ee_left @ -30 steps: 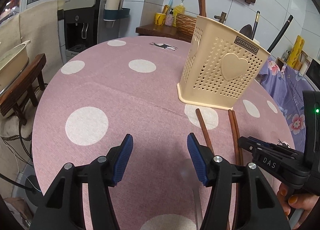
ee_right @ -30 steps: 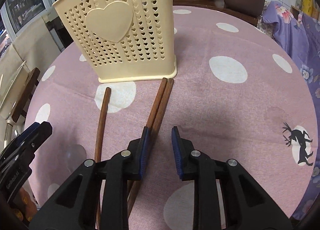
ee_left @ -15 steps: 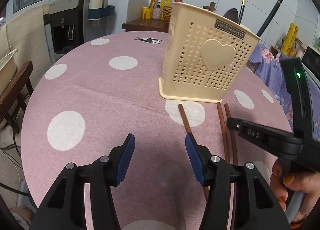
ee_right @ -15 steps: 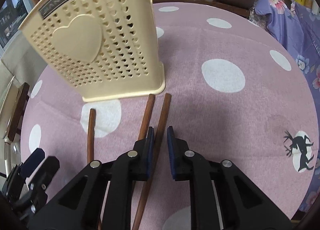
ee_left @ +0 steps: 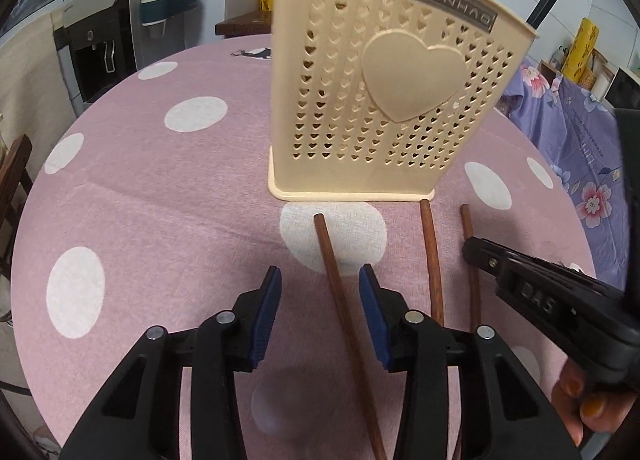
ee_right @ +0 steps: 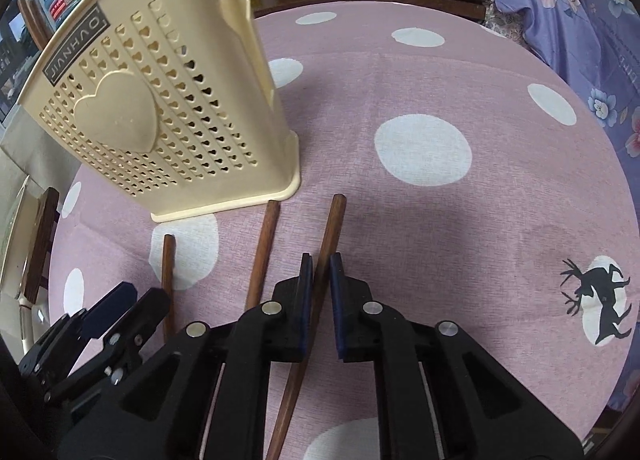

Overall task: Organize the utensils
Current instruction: 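Grip a brown chopstick with the left tool while the right tool grips another brown chopstick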

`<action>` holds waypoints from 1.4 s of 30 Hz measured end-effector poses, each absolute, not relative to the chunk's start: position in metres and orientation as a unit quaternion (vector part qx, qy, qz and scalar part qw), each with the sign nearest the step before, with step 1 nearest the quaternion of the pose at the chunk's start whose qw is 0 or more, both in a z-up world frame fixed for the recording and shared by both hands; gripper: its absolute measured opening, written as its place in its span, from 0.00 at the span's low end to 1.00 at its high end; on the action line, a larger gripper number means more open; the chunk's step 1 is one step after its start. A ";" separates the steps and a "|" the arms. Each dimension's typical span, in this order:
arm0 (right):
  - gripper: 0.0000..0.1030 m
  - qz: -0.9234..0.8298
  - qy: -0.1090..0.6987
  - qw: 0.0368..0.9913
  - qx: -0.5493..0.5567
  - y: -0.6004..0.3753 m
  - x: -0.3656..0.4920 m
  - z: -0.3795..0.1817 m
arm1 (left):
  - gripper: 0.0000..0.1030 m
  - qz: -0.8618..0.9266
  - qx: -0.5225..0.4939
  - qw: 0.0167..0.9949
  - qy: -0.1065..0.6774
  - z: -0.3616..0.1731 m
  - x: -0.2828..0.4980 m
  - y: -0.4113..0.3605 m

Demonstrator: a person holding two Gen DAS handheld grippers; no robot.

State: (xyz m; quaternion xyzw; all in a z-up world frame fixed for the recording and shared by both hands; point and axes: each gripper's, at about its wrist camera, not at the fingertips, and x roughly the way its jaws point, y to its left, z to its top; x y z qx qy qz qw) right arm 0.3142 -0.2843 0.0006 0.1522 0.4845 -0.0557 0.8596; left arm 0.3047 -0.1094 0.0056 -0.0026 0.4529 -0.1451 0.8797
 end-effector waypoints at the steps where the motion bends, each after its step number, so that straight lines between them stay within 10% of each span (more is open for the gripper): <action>1: 0.09 -0.056 0.483 0.860 0.153 -0.286 0.313 0.000 | 0.36 -0.141 -0.003 0.879 0.456 0.003 0.308 -0.111; 16: 0.10 -0.058 0.477 0.866 0.141 -0.284 0.307 0.000 | 0.10 -0.101 0.045 0.890 0.442 0.002 0.310 -0.129; 42: 0.08 -0.019 0.406 0.899 0.164 -0.297 0.271 0.054 | 0.08 -0.154 -0.045 0.913 0.375 0.061 0.283 -0.097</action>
